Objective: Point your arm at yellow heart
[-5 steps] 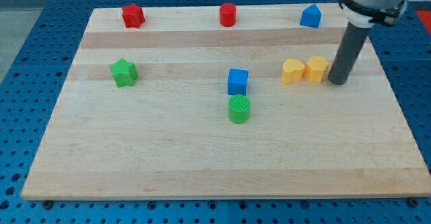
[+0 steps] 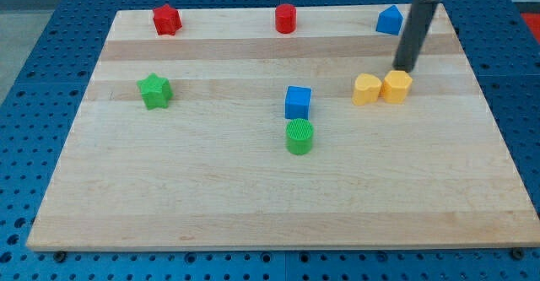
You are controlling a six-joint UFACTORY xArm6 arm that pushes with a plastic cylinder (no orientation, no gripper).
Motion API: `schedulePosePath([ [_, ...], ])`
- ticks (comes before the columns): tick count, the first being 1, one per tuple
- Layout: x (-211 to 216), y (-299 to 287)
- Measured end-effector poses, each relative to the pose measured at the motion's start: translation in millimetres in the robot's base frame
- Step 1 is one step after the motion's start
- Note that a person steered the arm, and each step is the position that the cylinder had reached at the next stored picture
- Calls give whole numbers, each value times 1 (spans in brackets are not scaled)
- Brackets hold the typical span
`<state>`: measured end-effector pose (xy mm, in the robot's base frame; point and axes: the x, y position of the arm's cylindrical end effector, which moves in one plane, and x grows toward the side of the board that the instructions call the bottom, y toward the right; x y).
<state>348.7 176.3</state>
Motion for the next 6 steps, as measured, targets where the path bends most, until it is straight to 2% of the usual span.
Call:
schedulePosePath([
  [2,0,-54],
  [6,34,-59],
])
